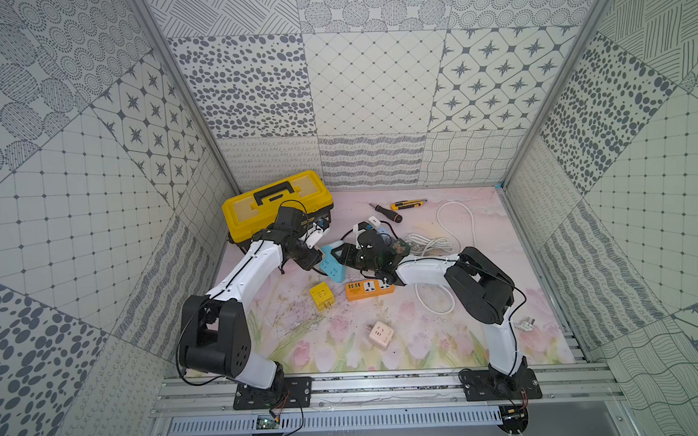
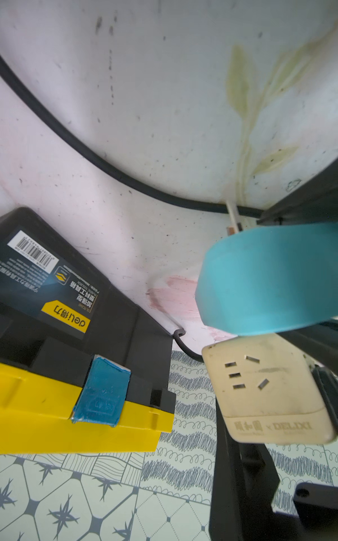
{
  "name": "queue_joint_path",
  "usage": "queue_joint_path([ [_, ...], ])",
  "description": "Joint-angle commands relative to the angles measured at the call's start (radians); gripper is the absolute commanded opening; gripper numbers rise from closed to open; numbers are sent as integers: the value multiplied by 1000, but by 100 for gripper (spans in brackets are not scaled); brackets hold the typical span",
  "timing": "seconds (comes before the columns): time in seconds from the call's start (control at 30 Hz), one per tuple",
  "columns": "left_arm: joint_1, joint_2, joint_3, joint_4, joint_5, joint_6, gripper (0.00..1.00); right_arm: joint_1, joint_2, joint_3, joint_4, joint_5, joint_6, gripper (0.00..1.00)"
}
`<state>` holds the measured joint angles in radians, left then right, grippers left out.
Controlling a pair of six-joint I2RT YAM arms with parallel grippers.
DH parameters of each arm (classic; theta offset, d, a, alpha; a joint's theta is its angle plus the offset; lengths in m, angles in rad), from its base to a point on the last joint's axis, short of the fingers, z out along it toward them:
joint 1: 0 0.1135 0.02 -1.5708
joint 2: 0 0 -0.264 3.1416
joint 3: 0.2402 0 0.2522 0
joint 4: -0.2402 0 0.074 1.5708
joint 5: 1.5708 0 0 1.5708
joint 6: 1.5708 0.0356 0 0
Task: Pull the plug off the socket
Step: Remove the plug from the socket.
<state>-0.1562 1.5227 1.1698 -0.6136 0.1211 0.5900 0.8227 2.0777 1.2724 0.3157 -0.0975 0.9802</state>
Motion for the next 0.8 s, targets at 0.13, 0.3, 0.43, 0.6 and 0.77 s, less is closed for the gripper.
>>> queue_joint_path([
  [0.13, 111, -94, -38, 11, 785, -158, 0, -46, 110, -28, -247, 229, -28, 0],
  [0.3, -14, -122, -57, -67, 494, 8, 0, -45, 110, -26, -250, 237, -23, 0],
  [0.43, -45, -67, 12, -184, 394, 23, 0, -46, 119, -14, -219, 188, -39, 0],
  [0.6, 14, -148, 3, -37, 358, -255, 0, -43, 132, 5, -140, 75, -36, 6],
  [0.77, 117, -324, -86, 125, 294, -664, 0, -38, 112, 47, -127, 4, -28, 39],
])
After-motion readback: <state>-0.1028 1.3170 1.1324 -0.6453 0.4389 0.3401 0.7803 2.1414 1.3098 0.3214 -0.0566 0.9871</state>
